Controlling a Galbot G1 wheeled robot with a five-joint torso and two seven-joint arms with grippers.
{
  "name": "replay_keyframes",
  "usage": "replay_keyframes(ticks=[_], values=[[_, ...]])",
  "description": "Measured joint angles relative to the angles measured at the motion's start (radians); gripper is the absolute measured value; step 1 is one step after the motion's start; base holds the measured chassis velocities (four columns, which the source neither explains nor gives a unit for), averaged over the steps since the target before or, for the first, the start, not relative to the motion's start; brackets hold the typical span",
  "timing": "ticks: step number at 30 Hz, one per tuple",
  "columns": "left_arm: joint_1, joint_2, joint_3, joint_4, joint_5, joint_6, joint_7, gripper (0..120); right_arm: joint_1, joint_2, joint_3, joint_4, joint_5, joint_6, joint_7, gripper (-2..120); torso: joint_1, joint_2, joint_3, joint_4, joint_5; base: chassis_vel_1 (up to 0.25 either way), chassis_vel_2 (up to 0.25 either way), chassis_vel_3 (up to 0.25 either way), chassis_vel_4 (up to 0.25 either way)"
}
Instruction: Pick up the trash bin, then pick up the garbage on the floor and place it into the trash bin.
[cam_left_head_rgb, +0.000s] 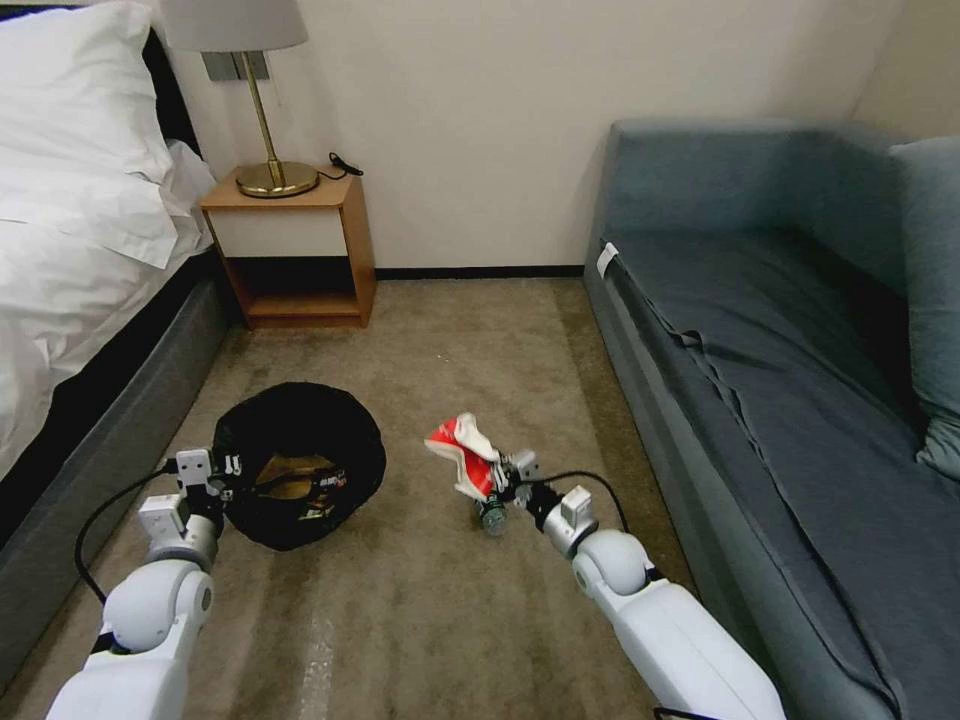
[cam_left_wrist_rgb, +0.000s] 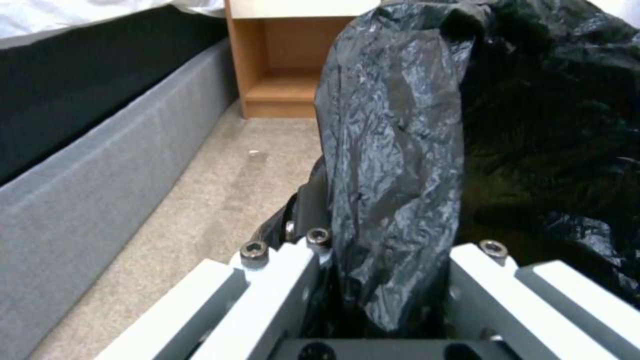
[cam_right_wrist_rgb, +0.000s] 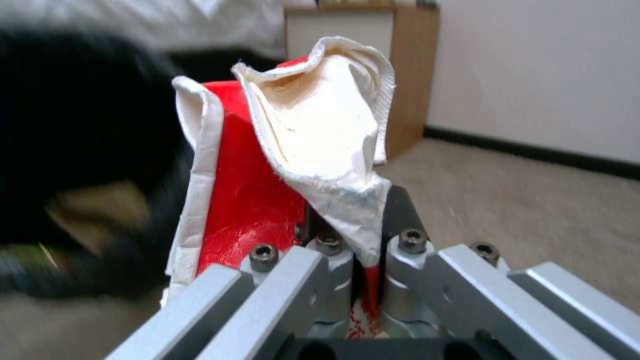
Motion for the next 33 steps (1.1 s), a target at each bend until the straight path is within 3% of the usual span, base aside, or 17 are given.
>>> replay_keyframes(ticks=[5, 12, 21, 33], values=[[-0.002, -0.01, 0.02, -0.002, 0.016, -0.002, 0.0, 4, 0.025, -0.008, -0.058, 0.144, 0.068, -0.074, 0.043, 1, 0.0, 0.0, 0.0, -0.0001, -0.0001, 0.0, 0.0, 0.0, 0.0], [-0.014, -0.035, 0.043, -0.009, 0.038, -0.002, 0.002, 4, 0.107, 0.034, -0.145, 0.161, 0.1, -0.119, 0.072, 1, 0.0, 0.0, 0.0, 0.0001, 0.0, 0.0, 0.0, 0.0, 0.0], [-0.022, -0.056, 0.051, 0.0, 0.051, -0.004, 0.004, 4, 0.227, 0.093, -0.26, 0.021, 0.118, -0.105, 0.088, 1, 0.0, 0.0, 0.0, 0.0, -0.0001, 0.0, 0.0, 0.0, 0.0], [-0.043, -0.067, 0.044, 0.027, 0.035, -0.018, 0.01, 4, 0.289, 0.294, -0.318, -0.233, 0.081, -0.05, 0.105, 1, 0.0, 0.0, 0.0, 0.0, -0.0002, 0.0, 0.0, 0.0, 0.0]])
